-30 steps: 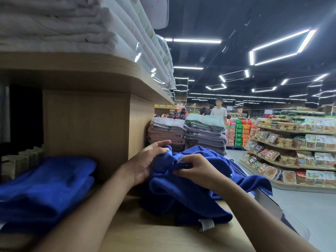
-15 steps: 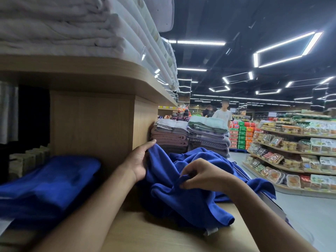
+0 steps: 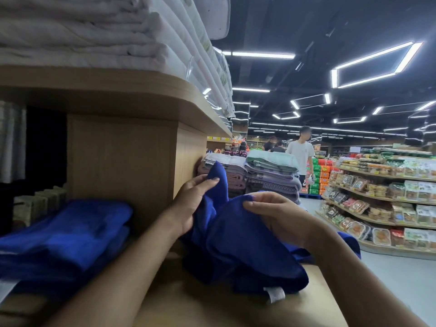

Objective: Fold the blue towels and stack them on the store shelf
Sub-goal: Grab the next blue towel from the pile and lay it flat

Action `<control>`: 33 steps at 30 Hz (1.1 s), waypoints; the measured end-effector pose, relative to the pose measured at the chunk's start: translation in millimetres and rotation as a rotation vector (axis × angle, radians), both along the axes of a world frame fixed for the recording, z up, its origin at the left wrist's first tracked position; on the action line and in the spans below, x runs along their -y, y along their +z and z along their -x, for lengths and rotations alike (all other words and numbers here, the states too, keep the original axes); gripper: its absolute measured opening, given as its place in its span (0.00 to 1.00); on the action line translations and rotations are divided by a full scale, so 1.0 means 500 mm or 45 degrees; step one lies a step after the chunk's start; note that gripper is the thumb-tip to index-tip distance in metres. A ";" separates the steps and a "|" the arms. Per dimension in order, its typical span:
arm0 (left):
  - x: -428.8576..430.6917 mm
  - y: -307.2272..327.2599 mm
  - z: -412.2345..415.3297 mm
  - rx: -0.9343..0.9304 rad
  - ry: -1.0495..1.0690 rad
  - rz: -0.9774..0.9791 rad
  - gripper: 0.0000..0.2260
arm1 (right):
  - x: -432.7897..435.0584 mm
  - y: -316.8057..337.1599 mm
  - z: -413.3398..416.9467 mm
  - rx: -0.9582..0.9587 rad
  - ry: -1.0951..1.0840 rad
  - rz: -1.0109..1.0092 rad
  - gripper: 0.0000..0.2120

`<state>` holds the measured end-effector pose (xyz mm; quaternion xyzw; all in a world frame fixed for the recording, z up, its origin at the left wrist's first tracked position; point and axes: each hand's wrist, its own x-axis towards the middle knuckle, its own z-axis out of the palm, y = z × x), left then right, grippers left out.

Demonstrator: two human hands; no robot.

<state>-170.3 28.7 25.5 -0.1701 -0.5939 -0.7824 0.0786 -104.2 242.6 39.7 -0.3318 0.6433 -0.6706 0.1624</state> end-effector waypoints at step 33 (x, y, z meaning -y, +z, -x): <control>-0.041 0.086 -0.120 -0.439 0.026 0.428 0.08 | 0.047 0.048 -0.038 -0.873 -1.129 -0.006 0.02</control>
